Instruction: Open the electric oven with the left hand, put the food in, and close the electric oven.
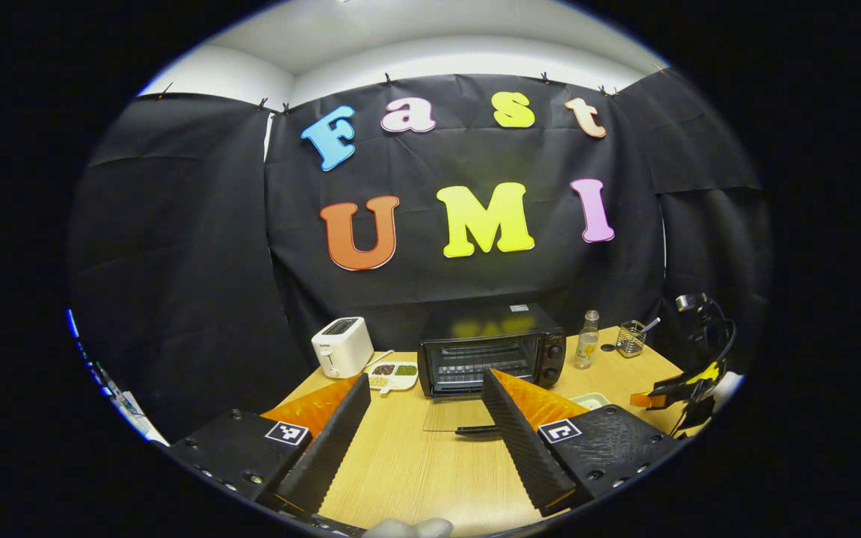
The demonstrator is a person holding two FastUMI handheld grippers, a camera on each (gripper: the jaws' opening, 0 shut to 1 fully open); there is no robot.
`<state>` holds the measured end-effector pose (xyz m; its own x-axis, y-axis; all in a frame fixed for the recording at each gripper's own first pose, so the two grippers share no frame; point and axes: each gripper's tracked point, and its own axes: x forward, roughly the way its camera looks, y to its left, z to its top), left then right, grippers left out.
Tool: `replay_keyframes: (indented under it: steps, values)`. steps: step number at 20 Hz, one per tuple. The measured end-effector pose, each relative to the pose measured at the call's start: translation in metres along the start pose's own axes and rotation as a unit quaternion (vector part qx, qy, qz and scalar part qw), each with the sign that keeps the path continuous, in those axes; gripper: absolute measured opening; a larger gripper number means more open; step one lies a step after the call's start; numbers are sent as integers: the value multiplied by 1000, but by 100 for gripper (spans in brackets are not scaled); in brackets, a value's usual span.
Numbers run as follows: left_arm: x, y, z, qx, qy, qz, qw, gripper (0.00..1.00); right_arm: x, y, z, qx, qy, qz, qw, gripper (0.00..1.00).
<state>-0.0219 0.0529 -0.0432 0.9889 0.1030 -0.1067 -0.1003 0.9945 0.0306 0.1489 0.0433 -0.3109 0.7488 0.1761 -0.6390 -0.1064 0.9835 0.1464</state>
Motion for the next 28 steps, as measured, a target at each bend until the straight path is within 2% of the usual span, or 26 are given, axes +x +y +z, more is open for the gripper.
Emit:
replay_keyframes:
  steps: [5, 10, 11, 12, 13, 14, 15, 16, 17, 18, 19, 21, 26, 28]
  values:
    - [-2, 3, 11, -10, 4, 42, 999, 96, 60, 2, -11, -2, 61, 25, 998, 79]
    - [4, 11, 10, -8, 15, 79, 997, 96, 87, 10, -15, 1, 111, 43, 993, 68]
    - [5, 13, 8, -9, 18, 85, 996, 96, 91, 11, -19, -3, 125, 43, 991, 59]
    - [5, 15, 8, -10, 20, 90, 996, 96, 91, 11, -16, -6, 125, 41, 991, 55]
    - [5, 16, 9, -10, 19, 94, 995, 96, 99, 12, -17, -10, 140, 44, 989, 48]
    - [5, 17, 9, -10, 18, 99, 995, 96, 92, 12, -18, -10, 148, 41, 988, 46]
    - [7, 17, 8, -11, 18, 101, 995, 96, 98, 8, -22, -14, 165, 31, 986, 29]
    - [6, 16, 5, -11, 19, 104, 994, 96, 95, 5, -18, -16, 171, 25, 985, 28]
    - [8, 16, 2, -13, 22, 106, 994, 96, 98, 4, -20, -17, 180, 23, 983, 19]
    - [9, 15, -1, -17, 26, 107, 994, 96, 96, 4, -18, -19, 193, 22, 981, 19]
    - [10, 13, -2, -24, 26, 106, 994, 97, 98, 3, -17, -13, 201, 23, 979, 14]
    - [11, 7, 0, -35, 22, 104, 994, 96, 97, 3, -14, 31, 214, 39, 976, 4]
    - [13, 11, 4, -44, 11, 121, 992, 96, 97, 1, -13, 108, 232, 102, 961, 1]
    - [12, 12, 6, -48, 10, 128, 991, 96, 96, 4, -14, 154, 229, 134, 952, 1]
